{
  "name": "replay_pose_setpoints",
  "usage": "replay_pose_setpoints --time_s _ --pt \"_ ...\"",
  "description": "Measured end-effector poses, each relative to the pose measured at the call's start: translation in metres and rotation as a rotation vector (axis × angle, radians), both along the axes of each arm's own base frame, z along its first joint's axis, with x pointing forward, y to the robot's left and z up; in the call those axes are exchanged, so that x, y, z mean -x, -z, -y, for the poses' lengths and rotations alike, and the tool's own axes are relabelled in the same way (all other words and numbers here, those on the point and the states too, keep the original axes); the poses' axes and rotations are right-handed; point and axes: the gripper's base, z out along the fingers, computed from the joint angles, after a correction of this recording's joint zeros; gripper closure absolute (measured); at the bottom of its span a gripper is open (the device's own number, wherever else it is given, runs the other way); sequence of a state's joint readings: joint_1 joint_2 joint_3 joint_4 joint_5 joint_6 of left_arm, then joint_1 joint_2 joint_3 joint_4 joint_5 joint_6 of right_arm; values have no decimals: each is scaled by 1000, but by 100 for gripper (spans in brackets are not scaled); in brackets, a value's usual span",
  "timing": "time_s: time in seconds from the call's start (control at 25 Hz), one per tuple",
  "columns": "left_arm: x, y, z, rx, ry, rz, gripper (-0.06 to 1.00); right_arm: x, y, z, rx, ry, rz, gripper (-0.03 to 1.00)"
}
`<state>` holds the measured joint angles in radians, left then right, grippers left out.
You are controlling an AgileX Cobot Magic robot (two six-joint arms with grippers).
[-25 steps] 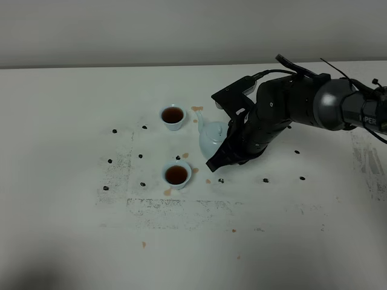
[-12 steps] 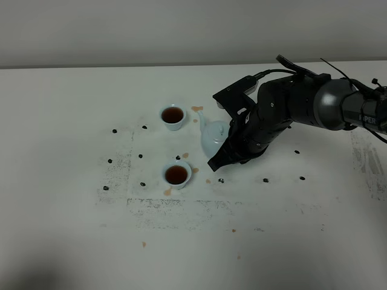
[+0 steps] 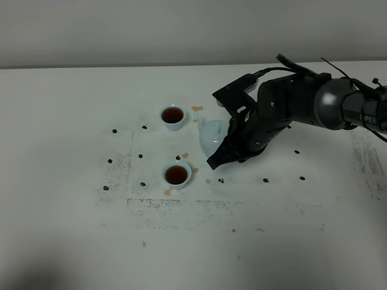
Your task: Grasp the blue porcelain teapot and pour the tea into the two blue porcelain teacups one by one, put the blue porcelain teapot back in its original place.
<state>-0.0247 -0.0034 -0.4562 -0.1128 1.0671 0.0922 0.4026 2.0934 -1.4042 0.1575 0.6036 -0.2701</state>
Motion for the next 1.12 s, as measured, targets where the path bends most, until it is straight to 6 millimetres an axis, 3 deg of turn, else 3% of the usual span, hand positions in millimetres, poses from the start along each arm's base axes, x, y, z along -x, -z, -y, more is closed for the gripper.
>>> replay_pose_setpoints --time_s 0.28,0.52,0.88,1.12 --pt "0 0 0 0 0 0 38 1 0 0 -3 16 -12 66" --pt "0 0 0 0 0 0 38 6 -1 2 13 10 -63 61" --pt "0 0 0 0 0 0 38 23 -59 16 29 68 -19 60" --pt "0 0 0 1 -1 0 38 51 -97 69 33 213 27 60"
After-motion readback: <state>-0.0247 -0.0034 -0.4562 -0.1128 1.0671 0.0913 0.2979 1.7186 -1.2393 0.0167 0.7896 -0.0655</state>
